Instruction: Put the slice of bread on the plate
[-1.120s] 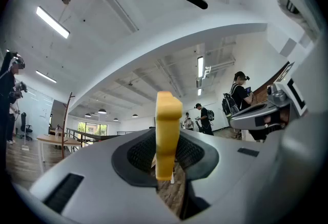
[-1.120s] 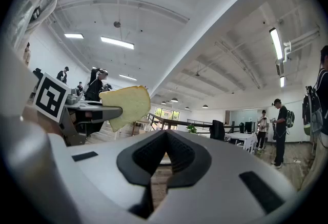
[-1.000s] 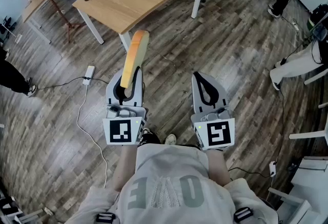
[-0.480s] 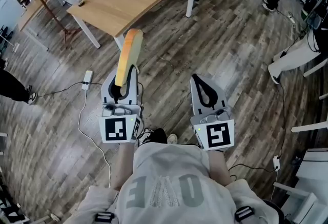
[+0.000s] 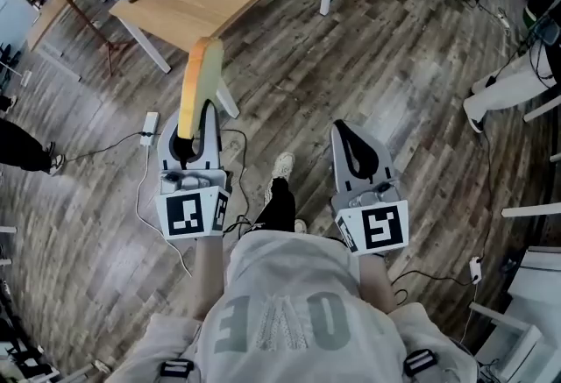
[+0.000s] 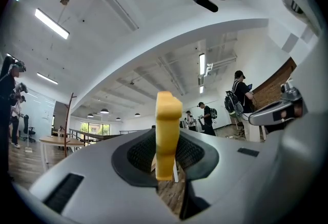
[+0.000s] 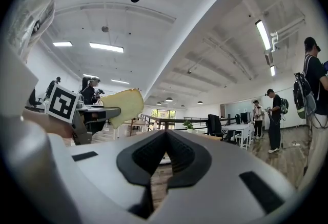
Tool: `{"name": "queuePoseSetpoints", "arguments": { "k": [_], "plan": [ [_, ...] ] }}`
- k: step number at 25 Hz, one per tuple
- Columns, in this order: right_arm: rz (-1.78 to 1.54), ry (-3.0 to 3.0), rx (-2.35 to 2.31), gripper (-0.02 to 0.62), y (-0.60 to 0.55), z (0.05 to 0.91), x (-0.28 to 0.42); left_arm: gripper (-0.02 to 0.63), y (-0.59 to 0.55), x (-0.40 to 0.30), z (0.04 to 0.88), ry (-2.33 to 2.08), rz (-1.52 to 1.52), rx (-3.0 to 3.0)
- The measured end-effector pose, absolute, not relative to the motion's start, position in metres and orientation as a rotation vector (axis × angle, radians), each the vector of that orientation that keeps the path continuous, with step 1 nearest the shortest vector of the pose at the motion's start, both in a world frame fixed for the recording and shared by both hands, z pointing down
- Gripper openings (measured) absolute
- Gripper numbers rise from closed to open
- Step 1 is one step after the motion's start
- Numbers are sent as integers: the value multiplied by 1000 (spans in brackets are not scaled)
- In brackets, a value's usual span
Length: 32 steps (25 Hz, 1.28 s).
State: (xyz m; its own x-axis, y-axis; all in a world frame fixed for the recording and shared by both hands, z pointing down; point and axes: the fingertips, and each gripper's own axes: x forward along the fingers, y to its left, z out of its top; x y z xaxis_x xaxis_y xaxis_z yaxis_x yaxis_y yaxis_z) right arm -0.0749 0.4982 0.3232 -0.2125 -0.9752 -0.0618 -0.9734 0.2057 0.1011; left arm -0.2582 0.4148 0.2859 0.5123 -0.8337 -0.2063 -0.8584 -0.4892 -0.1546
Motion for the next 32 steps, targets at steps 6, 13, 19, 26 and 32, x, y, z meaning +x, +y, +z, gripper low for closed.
{"name": "queuePoseSetpoints", "arguments": {
  "k": [6,13,19,26,32],
  "plan": [
    [-168,-2374,1958,15,465,328,-48,92,363,-241,288,1448,186,-2522],
    [-170,-2362,1967,15,388,327,-34,92,288,-229,284,1434,207,-2520],
    [-169,-2358,1967,15,304,314,-23,92,212,-216,270,1421,246,-2533],
    [-201,-2327,1959,15,213,301,-20,92,117,-206,266,1390,280,-2588],
    [-167,-2308,1963,15,163,307,-4,92,66,-190,265,1382,267,-2601]
  ]
}}
